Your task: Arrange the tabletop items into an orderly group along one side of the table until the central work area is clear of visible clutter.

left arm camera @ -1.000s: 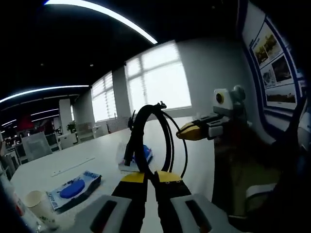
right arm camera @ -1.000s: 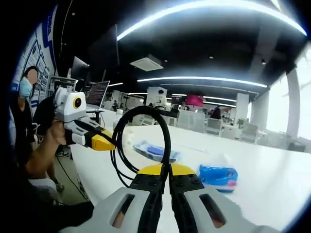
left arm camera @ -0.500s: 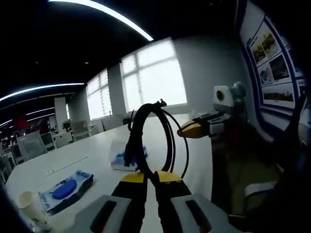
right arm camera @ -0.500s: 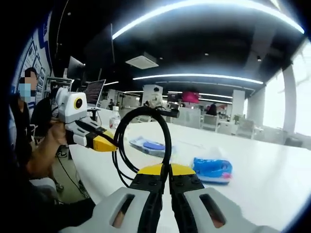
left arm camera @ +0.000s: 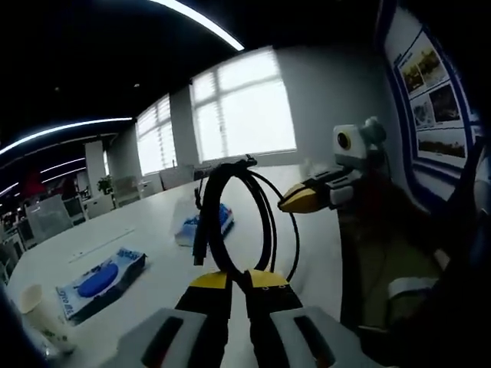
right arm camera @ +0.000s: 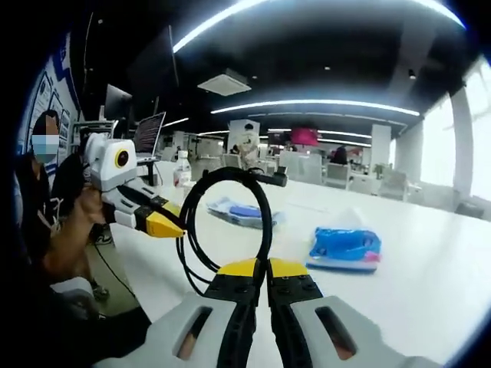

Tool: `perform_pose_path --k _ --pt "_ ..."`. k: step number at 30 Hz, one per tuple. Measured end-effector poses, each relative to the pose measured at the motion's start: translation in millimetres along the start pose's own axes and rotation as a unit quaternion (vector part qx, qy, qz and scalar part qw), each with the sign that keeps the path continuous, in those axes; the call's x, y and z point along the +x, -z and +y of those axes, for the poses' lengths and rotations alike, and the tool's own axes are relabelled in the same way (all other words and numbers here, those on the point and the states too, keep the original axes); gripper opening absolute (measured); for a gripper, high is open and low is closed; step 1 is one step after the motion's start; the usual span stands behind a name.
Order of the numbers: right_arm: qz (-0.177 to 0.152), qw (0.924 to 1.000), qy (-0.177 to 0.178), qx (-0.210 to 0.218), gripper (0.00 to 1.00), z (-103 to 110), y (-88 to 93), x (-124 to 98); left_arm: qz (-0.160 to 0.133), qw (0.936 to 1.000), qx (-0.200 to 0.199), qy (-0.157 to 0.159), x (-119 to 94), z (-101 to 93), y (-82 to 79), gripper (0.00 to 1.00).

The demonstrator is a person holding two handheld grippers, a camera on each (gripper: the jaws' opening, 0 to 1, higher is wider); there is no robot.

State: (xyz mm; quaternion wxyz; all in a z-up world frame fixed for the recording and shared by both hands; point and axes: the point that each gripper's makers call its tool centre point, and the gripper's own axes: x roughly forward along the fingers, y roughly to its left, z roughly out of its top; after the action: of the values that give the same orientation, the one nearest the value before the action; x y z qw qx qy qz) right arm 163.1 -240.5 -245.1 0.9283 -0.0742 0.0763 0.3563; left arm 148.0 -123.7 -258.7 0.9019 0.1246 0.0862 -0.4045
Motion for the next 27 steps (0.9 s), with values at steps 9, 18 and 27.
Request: perform_pose_path --k 9,18,27 --pt "0.025 0.9996 -0.007 0.007 0.01 -1 16.1 10 0.023 0.9997 0.0 -0.006 10 8.1 15.1 0.05" --pt "0.04 0.999 -0.013 0.012 0.01 -2 21.6 8 0.034 0.9994 -0.003 0.008 10 3.1 15.2 0.06" --pt "0.054 0.9985 -0.004 -0.009 0.03 -7 30.3 12 0.049 0.9984 0.028 -0.006 19 11.2 20.1 0.09"
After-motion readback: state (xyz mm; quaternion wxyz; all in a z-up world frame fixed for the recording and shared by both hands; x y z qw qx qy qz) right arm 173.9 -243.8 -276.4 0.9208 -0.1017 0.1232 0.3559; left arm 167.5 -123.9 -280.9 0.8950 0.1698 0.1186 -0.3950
